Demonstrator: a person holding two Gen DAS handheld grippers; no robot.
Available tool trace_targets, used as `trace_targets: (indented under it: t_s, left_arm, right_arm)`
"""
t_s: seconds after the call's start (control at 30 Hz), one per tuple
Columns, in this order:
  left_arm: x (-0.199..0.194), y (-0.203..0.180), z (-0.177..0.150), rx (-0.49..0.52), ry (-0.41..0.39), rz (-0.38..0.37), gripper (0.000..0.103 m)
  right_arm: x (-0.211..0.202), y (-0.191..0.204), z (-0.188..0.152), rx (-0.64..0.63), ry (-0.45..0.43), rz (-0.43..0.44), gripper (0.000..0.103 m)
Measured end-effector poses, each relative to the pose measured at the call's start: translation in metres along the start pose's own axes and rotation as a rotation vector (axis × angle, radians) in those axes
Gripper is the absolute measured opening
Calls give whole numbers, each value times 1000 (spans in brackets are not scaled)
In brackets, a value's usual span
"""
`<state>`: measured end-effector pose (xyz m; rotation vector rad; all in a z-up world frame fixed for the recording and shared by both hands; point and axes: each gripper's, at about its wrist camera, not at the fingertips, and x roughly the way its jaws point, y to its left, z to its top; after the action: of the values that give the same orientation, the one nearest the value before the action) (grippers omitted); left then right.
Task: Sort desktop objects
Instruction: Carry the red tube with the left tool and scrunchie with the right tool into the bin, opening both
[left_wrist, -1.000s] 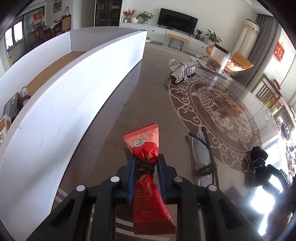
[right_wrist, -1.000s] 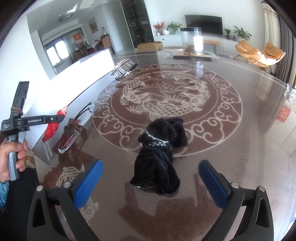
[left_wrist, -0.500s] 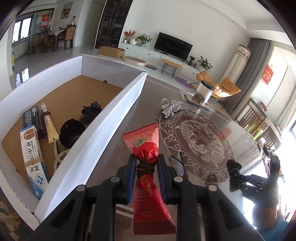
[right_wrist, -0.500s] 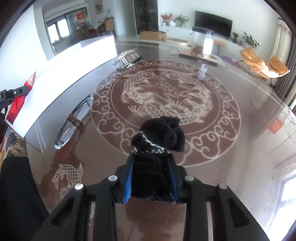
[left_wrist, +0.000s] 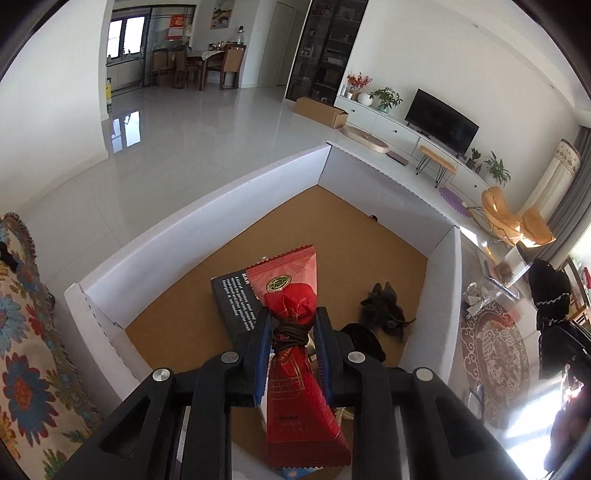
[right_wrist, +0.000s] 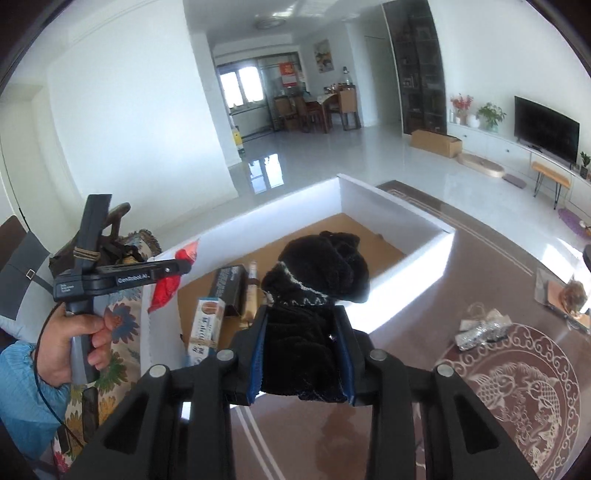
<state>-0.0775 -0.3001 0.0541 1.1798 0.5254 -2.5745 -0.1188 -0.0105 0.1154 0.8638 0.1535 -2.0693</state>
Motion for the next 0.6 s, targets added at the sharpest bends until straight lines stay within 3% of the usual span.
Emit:
trace_targets:
  t_s: [0.1,0.23,0.27,0.33,0.37,0.4,0.53,0.6]
  left_arm:
    - [22,23,3,-21,47,48,22]
    - [46,43,-2,-74,145,101,26]
    - [49,47,-4,-90,159,109,29]
    - [45,46,-8,-77,131,122,36]
    - [42,46,-10,-76,124,123,48]
    - [37,45,-13,-79,111,120,54]
    - [8,16,-25,-43,32,104,54]
    - [-9,-14,-30,2,3,44,54]
  right_arm:
    - [60,43,14,-40,57,90,34]
    - [133,75,5,-39,188,153,36]
    - [150,79,1,-39,230,158,40]
    - [169,81,-6,-41,281,151,59]
    - [171,81,-8,-43,279,152,69]
    - [168,80,-9,-45,264,150,70]
    - [129,65,-9,-36,168,137,71]
    - [92,52,-18,-33,92,92,80]
